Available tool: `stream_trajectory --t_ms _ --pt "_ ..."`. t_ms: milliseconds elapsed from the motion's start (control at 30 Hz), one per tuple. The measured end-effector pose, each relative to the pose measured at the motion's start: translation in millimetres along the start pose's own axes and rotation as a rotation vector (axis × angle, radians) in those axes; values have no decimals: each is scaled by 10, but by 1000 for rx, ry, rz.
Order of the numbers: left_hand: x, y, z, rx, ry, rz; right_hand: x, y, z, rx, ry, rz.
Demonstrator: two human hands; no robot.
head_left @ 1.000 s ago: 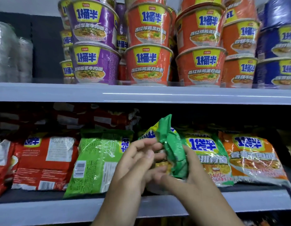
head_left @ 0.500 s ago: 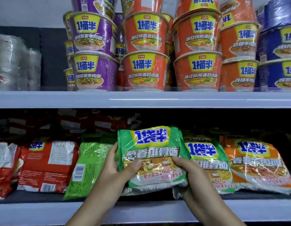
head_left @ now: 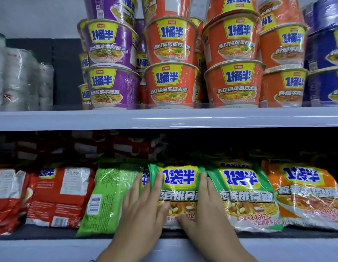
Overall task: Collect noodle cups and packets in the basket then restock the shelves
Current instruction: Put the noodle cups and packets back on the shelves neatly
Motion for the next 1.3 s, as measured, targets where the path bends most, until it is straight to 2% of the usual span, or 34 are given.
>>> stream_trajectory --t_ms 67,167,333,533,633,700,800,867,1067,1133,1200,1300 --pt "7 -98 103 -205 -32 76 -6 -1 9 1 6 -6" --pt "-33 -160 169 -306 -26 166 -23 -95 104 165 204 -66" --pt "-53 -197 213 -473 -84 214 -122 -217 -8 386 370 -20" --pt "-30 -86 277 -502 -132 133 -155 -179 -220 541 380 102" --pt "-105 -111 171 -509 -276 107 -185 -188 -208 558 388 92" --pt "-158 -128 204 -522 -313 160 -220 -137 -228 584 381 79" --pt "-175 -137 366 -523 -248 263 -274 -19 -303 622 351 55" --pt "-166 -130 369 -512 -230 275 -299 21 -351 636 332 50" --pt "-138 -17 294 -457 -229 228 -289 39 -351 623 276 163" --pt "-110 100 296 -417 -213 169 -266 104 -258 593 309 143" --pt "-115 319 387 -318 -126 26 -247 153 -127 481 320 71" --pt "-113 752 667 -170 147 -160 -111 183 168 211 357 -77"
Point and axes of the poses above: each hand's wrist, its own x-axis away from the middle knuckle, its own y-axis out of the back of the hand, z = x × y, the point moved 4 cm from there along -x, towards the middle knuckle, and after that the axes turned 6 degrees about -z, right-handed, at the moved point
